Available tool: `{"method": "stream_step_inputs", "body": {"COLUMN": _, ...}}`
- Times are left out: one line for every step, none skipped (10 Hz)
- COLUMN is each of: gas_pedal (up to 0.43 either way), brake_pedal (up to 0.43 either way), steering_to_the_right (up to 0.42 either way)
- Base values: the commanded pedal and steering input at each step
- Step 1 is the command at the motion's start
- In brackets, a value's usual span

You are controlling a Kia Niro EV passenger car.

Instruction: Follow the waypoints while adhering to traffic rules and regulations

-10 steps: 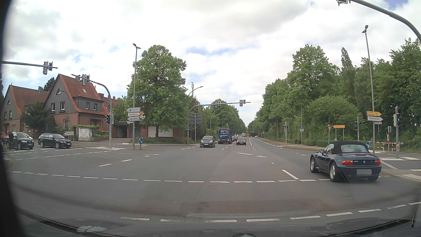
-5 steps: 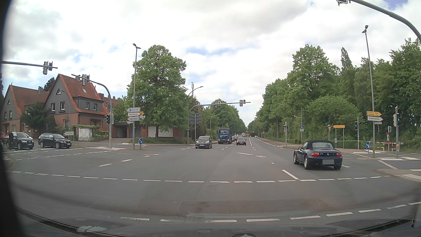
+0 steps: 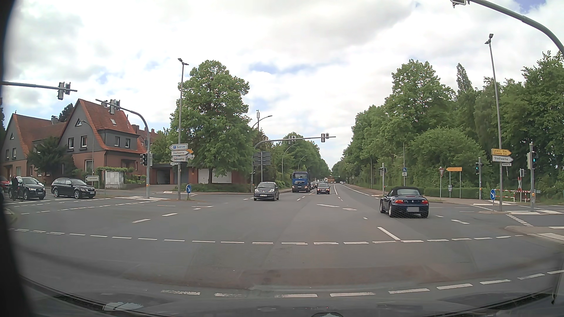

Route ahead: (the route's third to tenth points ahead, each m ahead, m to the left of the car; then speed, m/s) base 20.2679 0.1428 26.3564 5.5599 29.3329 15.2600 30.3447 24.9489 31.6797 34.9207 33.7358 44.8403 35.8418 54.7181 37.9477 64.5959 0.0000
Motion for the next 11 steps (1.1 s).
{"method": "stream_step_inputs", "body": {"gas_pedal": 0.0, "brake_pedal": 0.0, "steering_to_the_right": 0.008}}
{"method": "stream_step_inputs", "body": {"gas_pedal": 0.0, "brake_pedal": 0.0, "steering_to_the_right": 0.008}}
{"method": "stream_step_inputs", "body": {"gas_pedal": 0.0, "brake_pedal": 0.0, "steering_to_the_right": 0.008}}
{"method": "stream_step_inputs", "body": {"gas_pedal": 0.0, "brake_pedal": 0.0, "steering_to_the_right": 0.008}}
{"method": "stream_step_inputs", "body": {"gas_pedal": 0.0, "brake_pedal": 0.0, "steering_to_the_right": 0.008}}
{"method": "stream_step_inputs", "body": {"gas_pedal": 0.0, "brake_pedal": 0.0, "steering_to_the_right": 0.008}}
{"method": "stream_step_inputs", "body": {"gas_pedal": 0.0, "brake_pedal": 0.0, "steering_to_the_right": 0.008}}
{"method": "stream_step_inputs", "body": {"gas_pedal": 0.0, "brake_pedal": 0.0, "steering_to_the_right": 0.008}}
{"method": "stream_step_inputs", "body": {"gas_pedal": 0.0, "brake_pedal": 0.0, "steering_to_the_right": 0.008}}
{"method": "stream_step_inputs", "body": {"gas_pedal": 0.0, "brake_pedal": 0.0, "steering_to_the_right": 0.008}}
{"method": "stream_step_inputs", "body": {"gas_pedal": 0.0, "brake_pedal": 0.0, "steering_to_the_right": 0.008}}
